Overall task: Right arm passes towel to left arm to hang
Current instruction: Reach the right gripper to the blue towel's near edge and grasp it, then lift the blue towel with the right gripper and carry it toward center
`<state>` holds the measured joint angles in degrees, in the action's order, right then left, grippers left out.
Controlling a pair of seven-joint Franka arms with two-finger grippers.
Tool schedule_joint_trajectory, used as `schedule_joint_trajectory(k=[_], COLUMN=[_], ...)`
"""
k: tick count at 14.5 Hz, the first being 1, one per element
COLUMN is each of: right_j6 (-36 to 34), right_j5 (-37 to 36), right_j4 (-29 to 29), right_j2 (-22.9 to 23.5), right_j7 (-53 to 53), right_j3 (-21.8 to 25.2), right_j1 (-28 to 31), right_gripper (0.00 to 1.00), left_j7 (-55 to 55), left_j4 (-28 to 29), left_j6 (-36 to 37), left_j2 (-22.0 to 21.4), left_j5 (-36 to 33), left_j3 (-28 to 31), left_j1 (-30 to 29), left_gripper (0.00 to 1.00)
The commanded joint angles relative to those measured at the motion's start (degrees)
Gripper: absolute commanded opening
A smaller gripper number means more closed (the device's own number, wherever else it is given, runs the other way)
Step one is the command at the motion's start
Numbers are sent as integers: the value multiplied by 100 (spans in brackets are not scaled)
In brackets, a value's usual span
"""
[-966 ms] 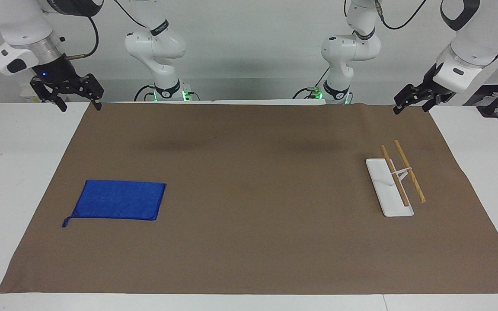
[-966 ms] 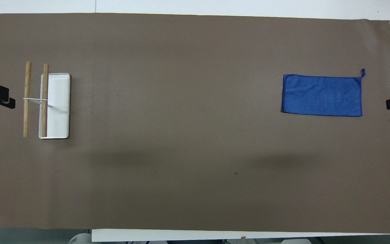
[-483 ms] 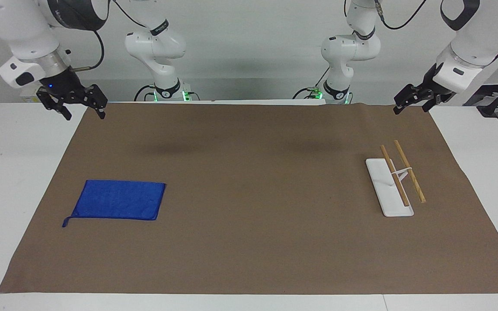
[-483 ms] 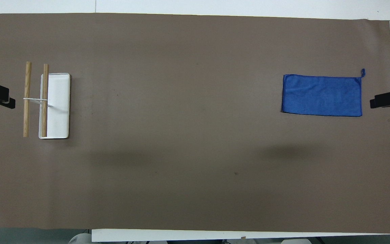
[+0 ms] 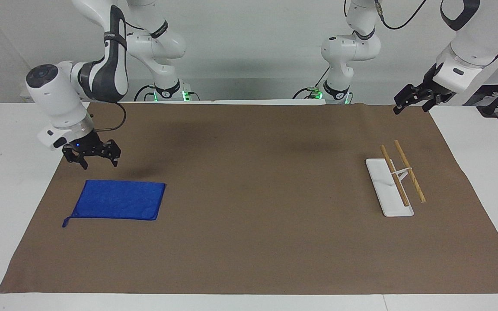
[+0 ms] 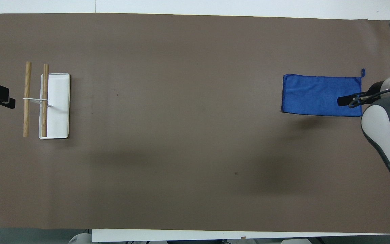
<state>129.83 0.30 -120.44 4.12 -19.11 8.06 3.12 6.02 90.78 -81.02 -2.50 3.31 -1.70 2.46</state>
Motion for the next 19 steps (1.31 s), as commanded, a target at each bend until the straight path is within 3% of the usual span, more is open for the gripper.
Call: schedule_joint_trajectory(k=[1, 6, 11, 12, 13, 14, 16, 17, 19], right_j6=[725, 1711, 1757, 1757, 1757, 1739, 1713, 1713, 1634], right_j5=[49, 760, 832, 840, 832, 832, 840, 840, 849], right_j4=[-259, -295, -339, -339, -339, -339, -339, -339, -313], right_j2=[290, 1107, 1170, 1187, 1188, 1179, 1179, 1179, 1170], right_j7=[-365, -1129, -1209, -1209, -1209, -1209, -1210, -1209, -1201], right_j3=[-6, -6, -15, -15, -6, -15, -15, -15, -23], right_j1=[144, 277, 268, 268, 268, 259, 233, 233, 242], right_gripper=[98, 98, 93, 88, 72, 47, 8, 0, 0], left_j7=[-22, -22, -22, -22, -22, -22, -22, -22, -22], left_j4=[151, 151, 151, 151, 151, 151, 151, 151, 151], left_j6=[-90, -90, -90, -90, -90, -90, -90, -90, -90], left_j2=[-119, -119, -119, -119, -119, -119, -119, -119, -119], left_j5=[55, 55, 55, 55, 55, 55, 55, 55, 55], left_j3=[3, 3, 3, 3, 3, 3, 3, 3, 3], left_j1=[-44, -44, -44, -44, -44, -44, -44, -44, -44], left_gripper=[100, 100, 100, 100, 100, 100, 100, 100, 100])
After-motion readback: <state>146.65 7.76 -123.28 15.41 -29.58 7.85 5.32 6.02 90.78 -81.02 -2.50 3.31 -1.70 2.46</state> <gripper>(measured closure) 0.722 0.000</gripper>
